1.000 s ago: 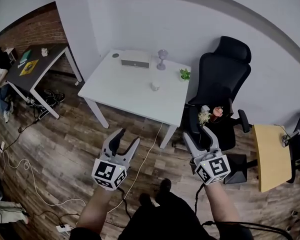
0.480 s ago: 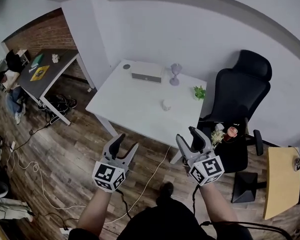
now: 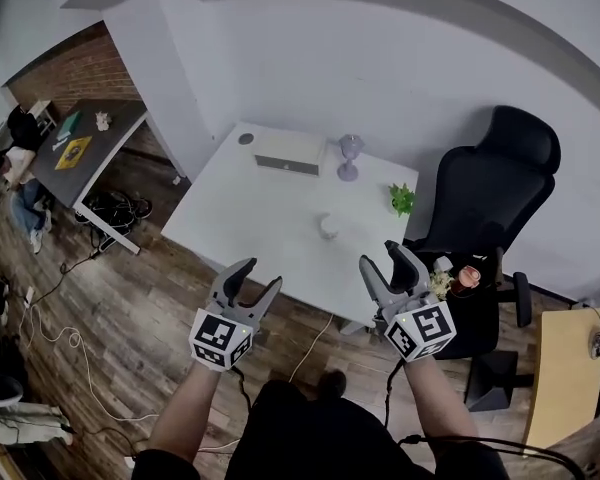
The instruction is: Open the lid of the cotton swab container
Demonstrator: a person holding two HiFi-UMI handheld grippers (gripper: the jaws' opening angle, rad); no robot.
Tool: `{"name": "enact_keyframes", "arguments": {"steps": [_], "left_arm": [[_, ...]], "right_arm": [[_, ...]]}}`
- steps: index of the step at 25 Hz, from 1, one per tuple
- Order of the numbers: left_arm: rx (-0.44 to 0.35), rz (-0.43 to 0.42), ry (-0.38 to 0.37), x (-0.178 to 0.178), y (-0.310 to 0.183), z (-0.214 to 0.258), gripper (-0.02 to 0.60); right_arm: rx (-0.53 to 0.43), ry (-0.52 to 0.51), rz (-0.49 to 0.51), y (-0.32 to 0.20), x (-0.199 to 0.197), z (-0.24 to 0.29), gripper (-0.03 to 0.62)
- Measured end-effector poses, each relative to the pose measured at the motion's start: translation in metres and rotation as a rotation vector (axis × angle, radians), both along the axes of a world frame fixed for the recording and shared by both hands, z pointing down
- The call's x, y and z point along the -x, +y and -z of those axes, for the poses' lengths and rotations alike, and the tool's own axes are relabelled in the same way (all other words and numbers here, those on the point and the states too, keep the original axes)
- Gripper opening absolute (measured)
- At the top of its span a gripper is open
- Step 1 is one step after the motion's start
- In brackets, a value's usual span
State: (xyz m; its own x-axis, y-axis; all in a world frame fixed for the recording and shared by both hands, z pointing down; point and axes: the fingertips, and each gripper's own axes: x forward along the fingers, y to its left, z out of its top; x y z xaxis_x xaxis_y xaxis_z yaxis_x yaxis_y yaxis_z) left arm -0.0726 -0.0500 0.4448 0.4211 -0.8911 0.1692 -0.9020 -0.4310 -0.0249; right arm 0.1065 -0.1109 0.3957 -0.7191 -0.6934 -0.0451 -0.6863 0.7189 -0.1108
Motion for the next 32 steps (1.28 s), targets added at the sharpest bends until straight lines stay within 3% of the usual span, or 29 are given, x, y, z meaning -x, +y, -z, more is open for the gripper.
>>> {"name": "enact_keyframes", "arguments": {"steps": [6,13,20,26,32], "left_arm": [[0.049,-0.113,-0.04,0.002,-0.06,-0.04,0.233],[0.215,-0.365,-0.099,-0.012,-0.14,-0.138,0.233],[0.302,-0.5,-0.191,-0.013,-0.191,-0.216,0.233],[0.375,-0.616,-0.273,-0.035,-0.217,-0.262,0.245],[0.398,-0.669,-0.34,-0.061,-0.233,-0.284,0.301]], "right_arm": [[-0.023,0.042,-0.075,-0.031,0.002,0.005,0.225],[0.008,0.078,-0.316,-0.076,-0.003,0.011,0.225],[0.039,0.133,-0.486,-0.087,0.011,0.01,0.225],[0.084,0.133,-0.543,-0.094,0.004,-0.01,0.225],[0.112,0.107,-0.558,-0.106,-0.015,-0.025,0.225]]}}
